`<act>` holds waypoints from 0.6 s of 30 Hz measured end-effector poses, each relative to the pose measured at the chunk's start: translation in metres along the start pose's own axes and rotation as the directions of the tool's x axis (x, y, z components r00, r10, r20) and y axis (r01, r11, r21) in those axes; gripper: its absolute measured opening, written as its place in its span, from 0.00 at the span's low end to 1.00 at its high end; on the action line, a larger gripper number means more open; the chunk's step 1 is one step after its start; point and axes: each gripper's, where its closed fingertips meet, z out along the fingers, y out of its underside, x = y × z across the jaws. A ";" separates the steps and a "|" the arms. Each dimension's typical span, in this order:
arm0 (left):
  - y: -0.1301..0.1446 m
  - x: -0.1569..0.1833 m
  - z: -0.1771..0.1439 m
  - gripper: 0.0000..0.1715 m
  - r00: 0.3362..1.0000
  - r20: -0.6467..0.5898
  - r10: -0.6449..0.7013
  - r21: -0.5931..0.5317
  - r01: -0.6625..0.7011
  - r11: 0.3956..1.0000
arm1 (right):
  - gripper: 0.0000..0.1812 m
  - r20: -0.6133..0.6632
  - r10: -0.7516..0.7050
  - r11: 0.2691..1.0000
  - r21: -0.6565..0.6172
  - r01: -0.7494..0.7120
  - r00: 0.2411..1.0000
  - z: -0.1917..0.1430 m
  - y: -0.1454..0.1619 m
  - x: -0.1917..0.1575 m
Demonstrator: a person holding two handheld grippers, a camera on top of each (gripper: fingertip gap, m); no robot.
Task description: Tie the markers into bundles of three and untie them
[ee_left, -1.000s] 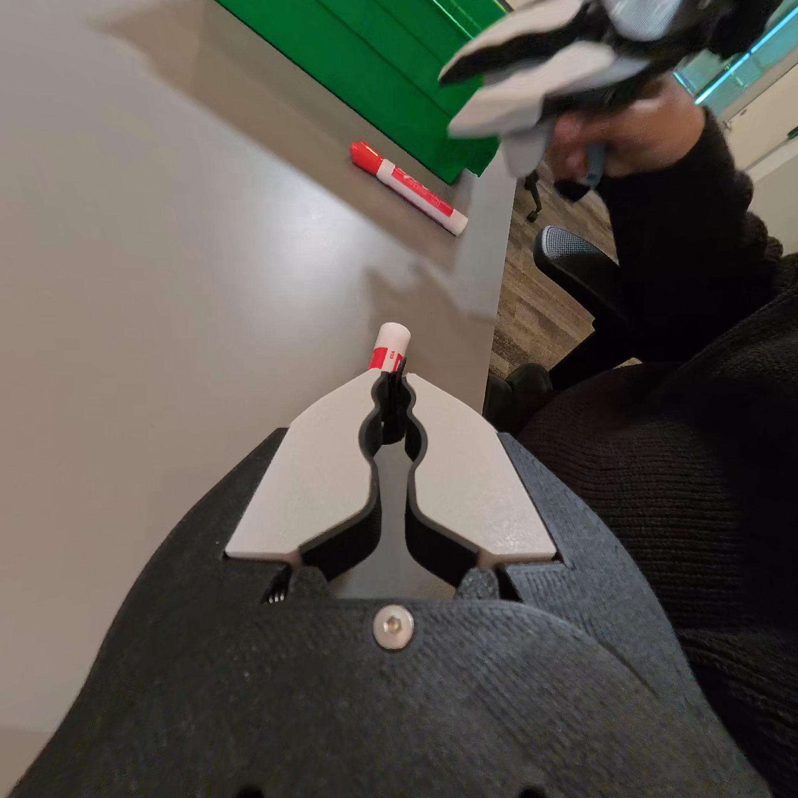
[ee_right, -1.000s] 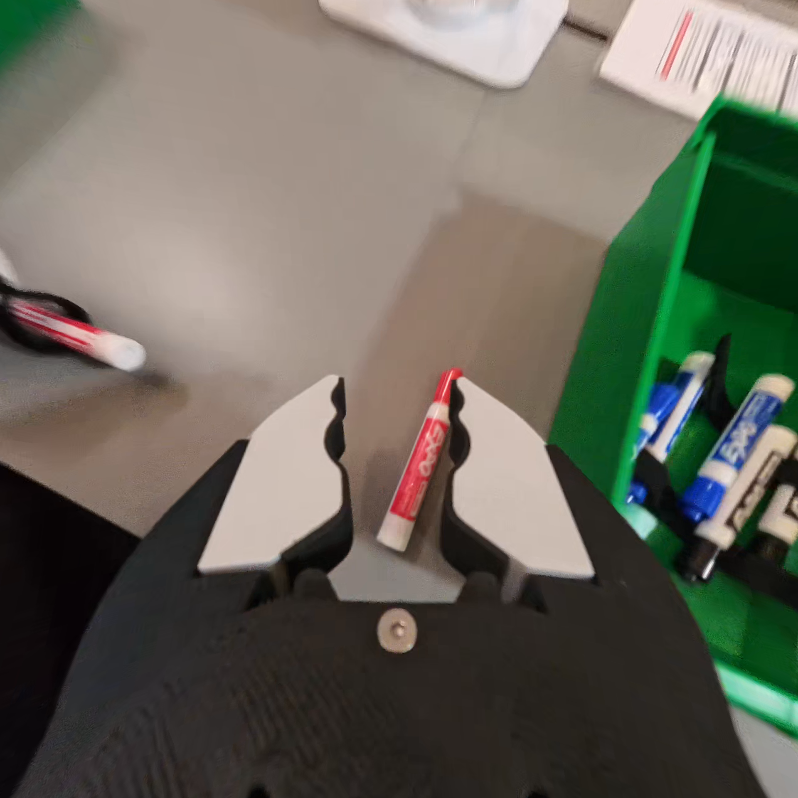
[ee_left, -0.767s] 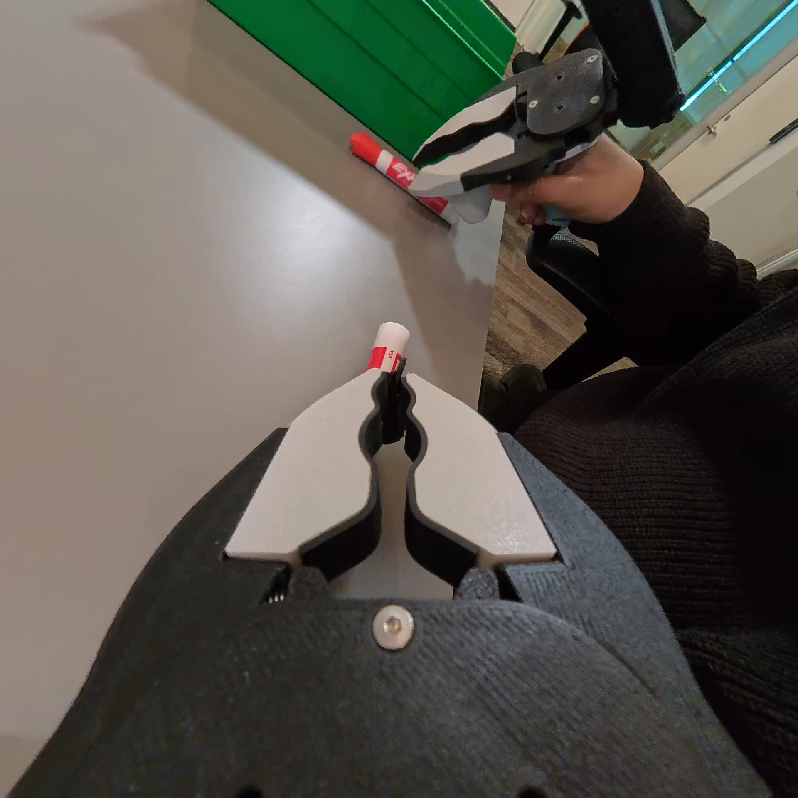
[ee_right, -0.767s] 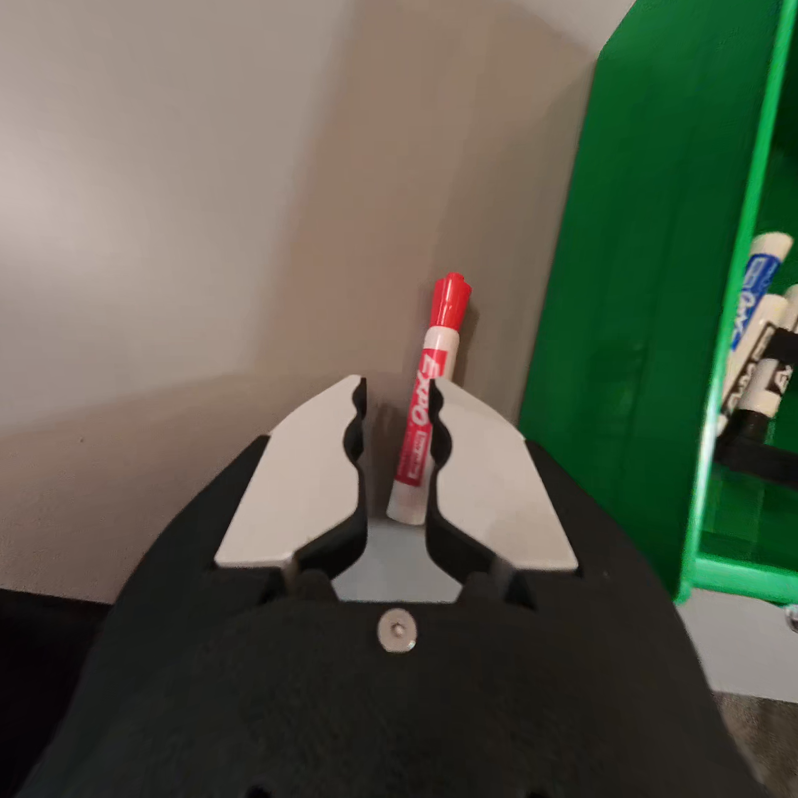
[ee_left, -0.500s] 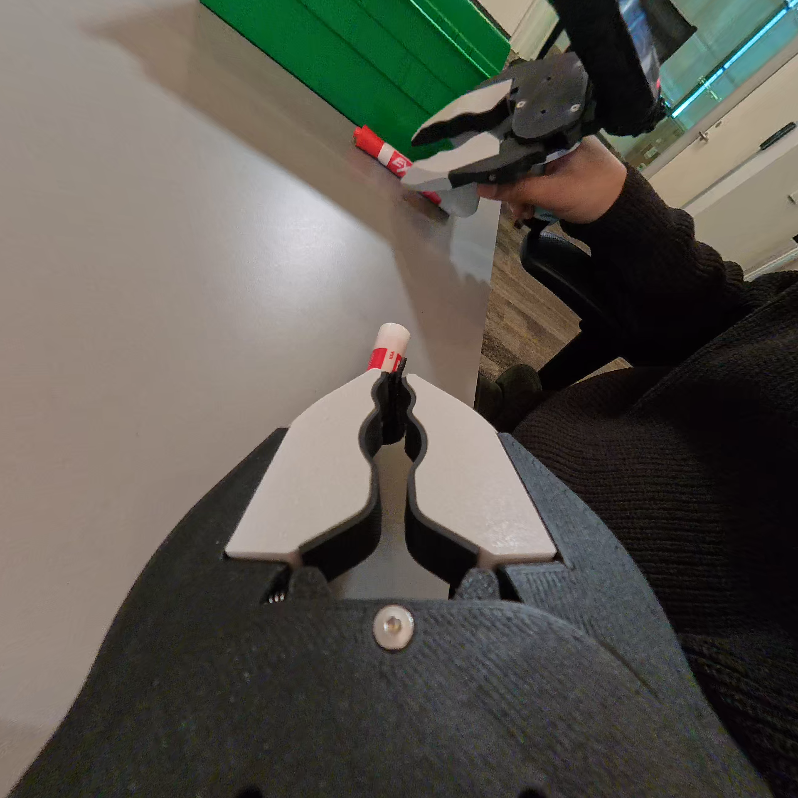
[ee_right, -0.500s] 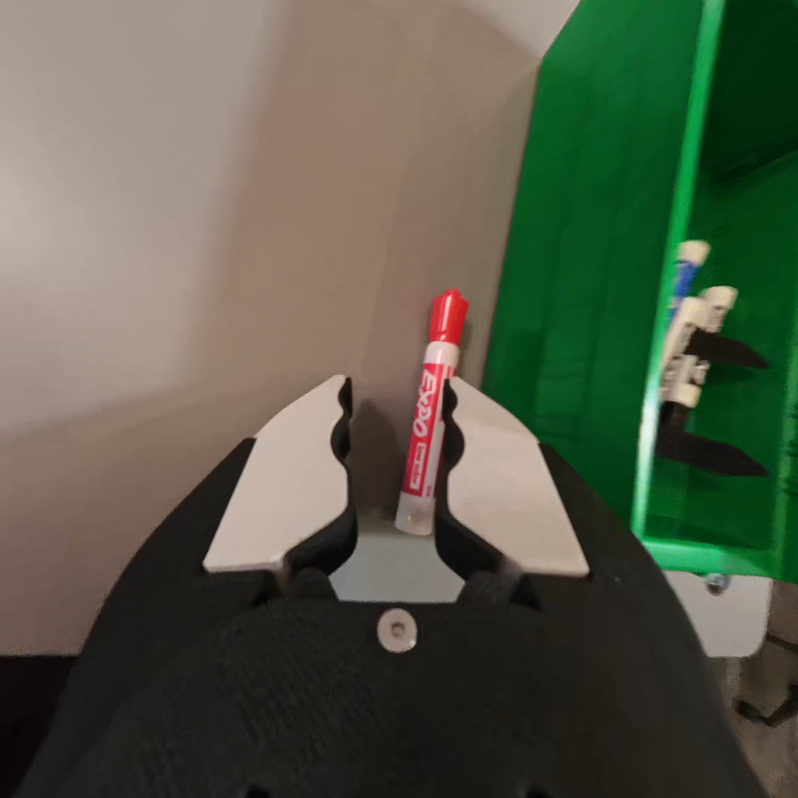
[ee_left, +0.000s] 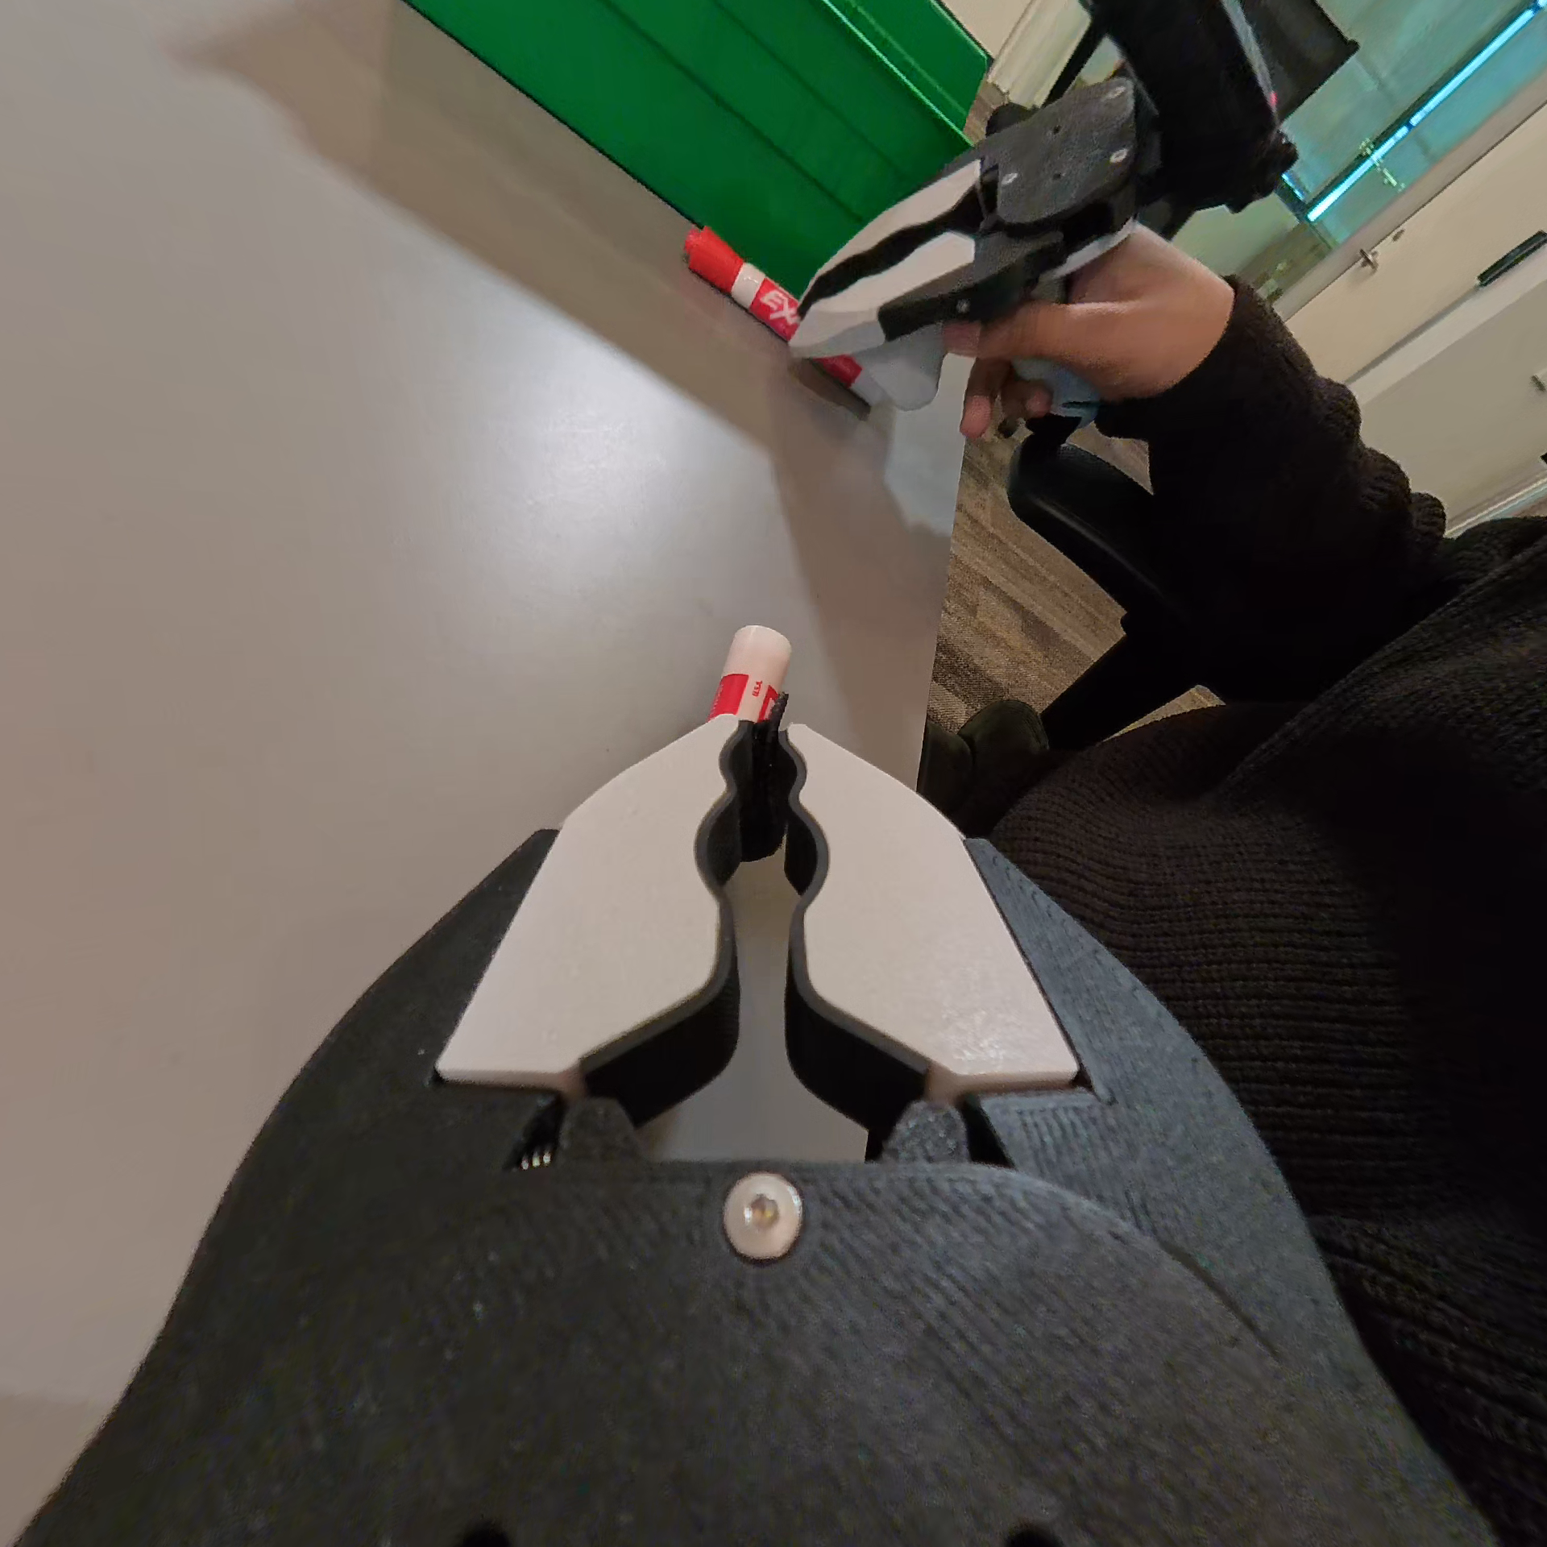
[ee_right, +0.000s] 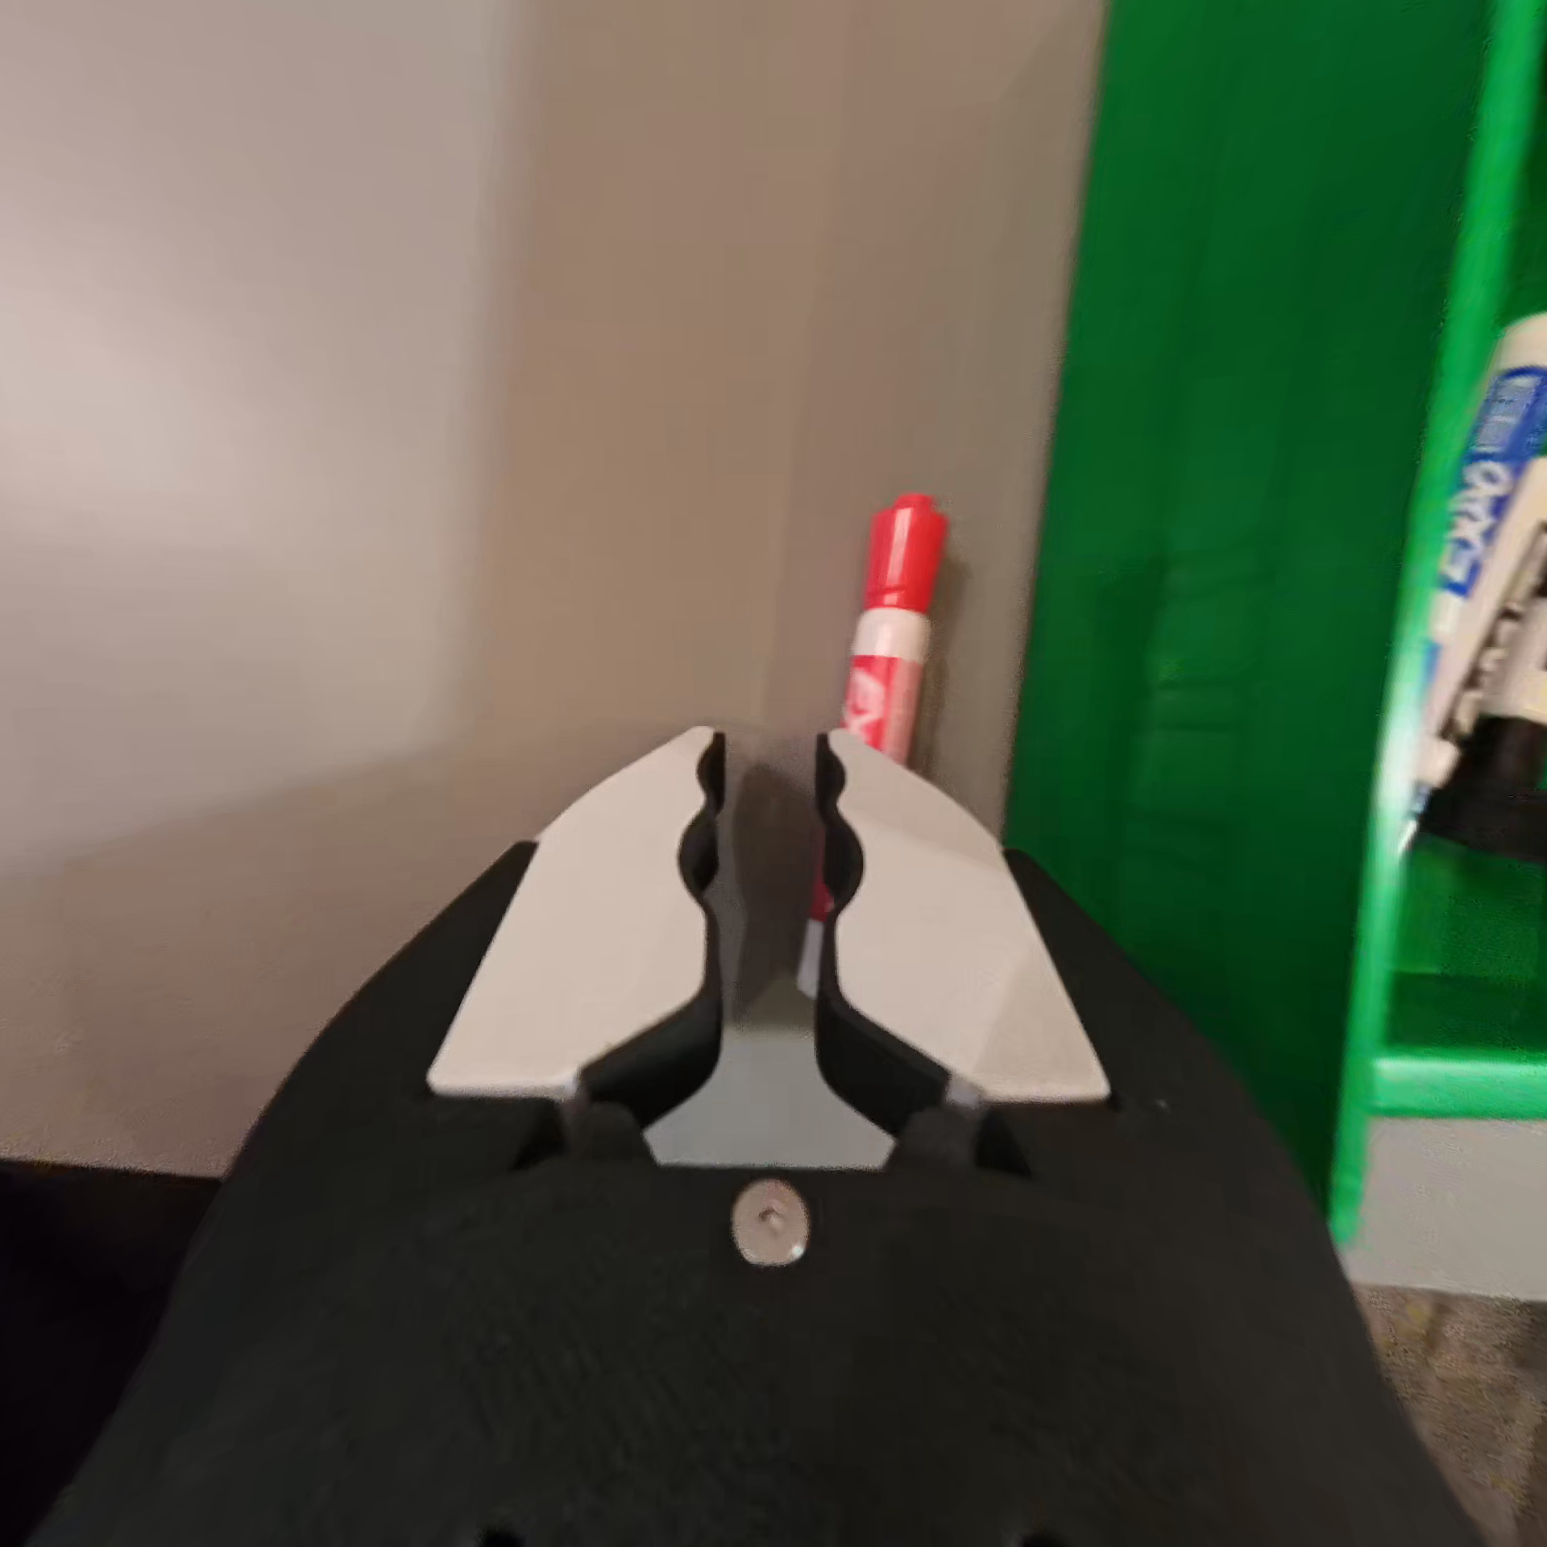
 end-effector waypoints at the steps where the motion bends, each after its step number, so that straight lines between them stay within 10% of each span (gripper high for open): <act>1: 0.000 0.000 0.000 0.03 1.000 0.000 0.000 0.001 0.000 1.000 | 0.13 -0.015 0.021 1.000 0.016 -0.020 1.000 -0.002 -0.001 0.005; 11: 0.000 0.000 0.001 0.03 1.000 -0.009 -0.001 -0.008 0.001 1.000 | 0.10 0.042 -0.098 0.994 -0.049 0.100 0.994 0.003 0.010 -0.011; 18: 0.000 0.000 0.000 0.03 1.000 -0.009 -0.002 -0.005 0.002 1.000 | 0.10 0.175 -0.059 0.924 0.382 -0.013 0.983 -0.058 -0.062 -0.023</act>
